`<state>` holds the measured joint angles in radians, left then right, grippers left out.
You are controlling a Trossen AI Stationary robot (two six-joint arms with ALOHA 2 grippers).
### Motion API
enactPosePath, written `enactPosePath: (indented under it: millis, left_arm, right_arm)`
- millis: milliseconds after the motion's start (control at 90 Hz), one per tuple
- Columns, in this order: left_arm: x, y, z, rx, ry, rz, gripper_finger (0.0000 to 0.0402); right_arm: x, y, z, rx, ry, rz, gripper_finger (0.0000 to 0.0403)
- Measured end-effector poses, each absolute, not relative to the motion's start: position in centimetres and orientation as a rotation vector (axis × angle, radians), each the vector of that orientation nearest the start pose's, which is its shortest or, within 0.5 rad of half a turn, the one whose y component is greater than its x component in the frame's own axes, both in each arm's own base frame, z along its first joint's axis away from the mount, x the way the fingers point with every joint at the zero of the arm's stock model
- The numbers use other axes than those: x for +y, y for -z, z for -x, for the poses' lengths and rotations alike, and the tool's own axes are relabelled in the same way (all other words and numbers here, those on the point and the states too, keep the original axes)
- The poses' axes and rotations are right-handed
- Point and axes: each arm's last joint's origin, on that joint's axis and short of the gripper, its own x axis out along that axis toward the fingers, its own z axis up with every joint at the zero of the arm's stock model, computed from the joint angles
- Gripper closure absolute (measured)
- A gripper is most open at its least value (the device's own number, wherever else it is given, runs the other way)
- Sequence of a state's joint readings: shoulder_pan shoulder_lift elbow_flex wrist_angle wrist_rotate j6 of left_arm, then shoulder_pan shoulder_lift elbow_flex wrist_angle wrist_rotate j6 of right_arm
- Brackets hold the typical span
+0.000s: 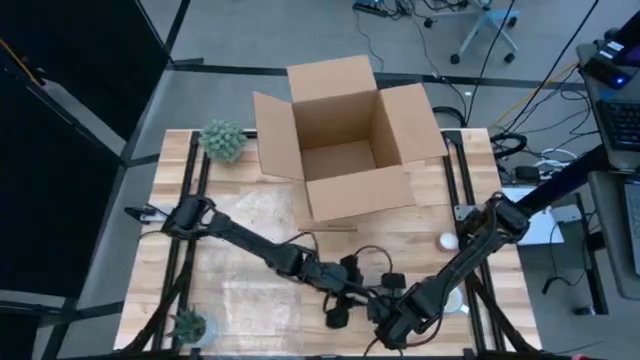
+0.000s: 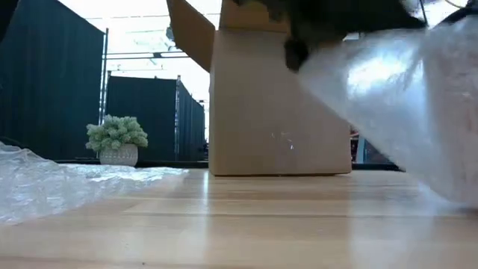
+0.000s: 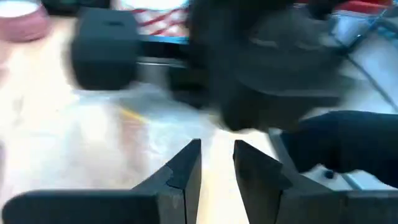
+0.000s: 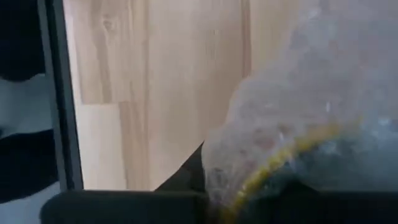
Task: Wrap mug
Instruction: Put the orange mug into the cardboard box
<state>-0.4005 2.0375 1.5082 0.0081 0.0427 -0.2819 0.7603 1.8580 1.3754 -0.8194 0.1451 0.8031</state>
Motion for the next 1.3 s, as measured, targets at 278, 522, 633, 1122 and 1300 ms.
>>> enactPosePath:
  millis: [278,522,633,1122,1300]
  left_arm:
    - [-20.5,-27.0,-38.0,0.597,0.325,0.108,0.0320]
    - [-21.5,-31.7,-33.3,0.547,0.242,0.025,0.0320]
    - [-21.3,-33.6,-31.6,0.522,0.240,0.020,0.0320]
    - [-18.3,-38.5,-25.9,0.510,0.170,-0.038,0.0320]
    - [-17.1,-39.6,-24.5,0.499,0.130,-0.054,0.0320]
  right_arm:
    - [26.8,-26.3,-27.1,1.183,-0.129,-0.069,0.0383]
    - [27.5,-32.7,-27.5,1.019,-0.236,-0.033,0.0384]
    - [27.2,-35.7,-27.6,0.925,-0.255,0.033,0.0384]
    - [16.5,-46.3,-30.9,0.634,-0.037,0.380,0.0385]
    - [9.3,-47.6,-32.6,0.644,0.127,0.382,0.0385]
